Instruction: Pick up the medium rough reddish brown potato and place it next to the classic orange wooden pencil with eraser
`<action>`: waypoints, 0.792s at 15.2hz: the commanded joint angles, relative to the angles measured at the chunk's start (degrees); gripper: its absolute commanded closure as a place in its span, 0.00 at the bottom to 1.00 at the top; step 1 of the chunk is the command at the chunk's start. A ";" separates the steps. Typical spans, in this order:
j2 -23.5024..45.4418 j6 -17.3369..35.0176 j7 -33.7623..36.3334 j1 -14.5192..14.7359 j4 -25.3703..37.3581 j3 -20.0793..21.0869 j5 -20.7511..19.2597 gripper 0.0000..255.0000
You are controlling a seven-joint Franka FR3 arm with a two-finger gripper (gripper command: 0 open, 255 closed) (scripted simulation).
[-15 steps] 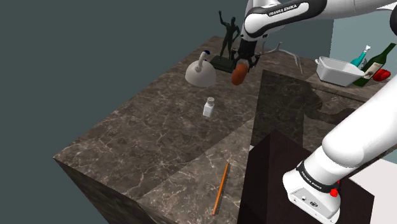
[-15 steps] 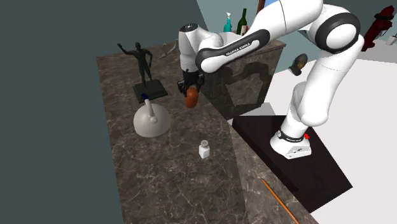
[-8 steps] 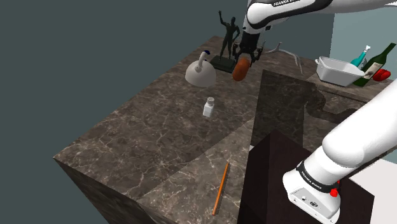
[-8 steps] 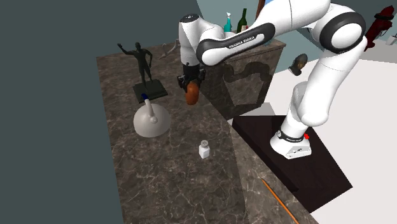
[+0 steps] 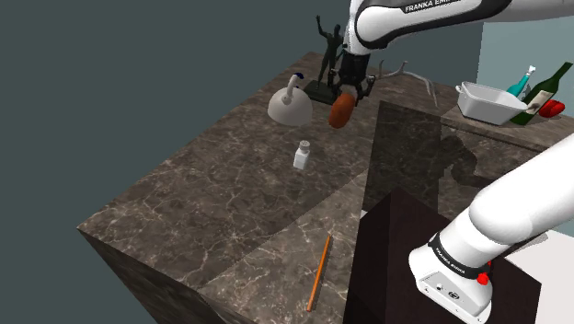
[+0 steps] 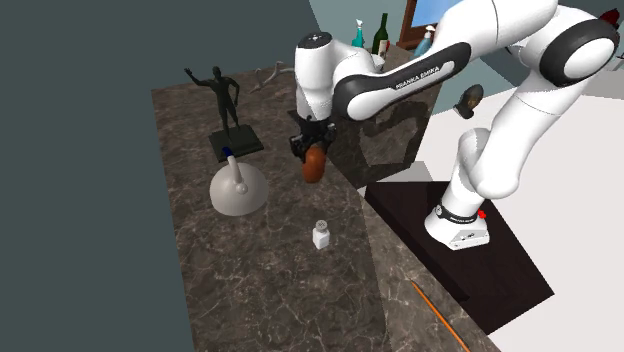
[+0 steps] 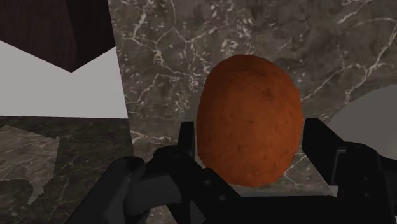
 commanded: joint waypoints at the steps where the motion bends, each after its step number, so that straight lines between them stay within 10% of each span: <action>1: -1.97 -0.32 2.54 1.28 -1.95 1.57 0.67 1.00; 12: -8.44 -3.03 15.89 8.20 -6.84 10.73 5.39 1.00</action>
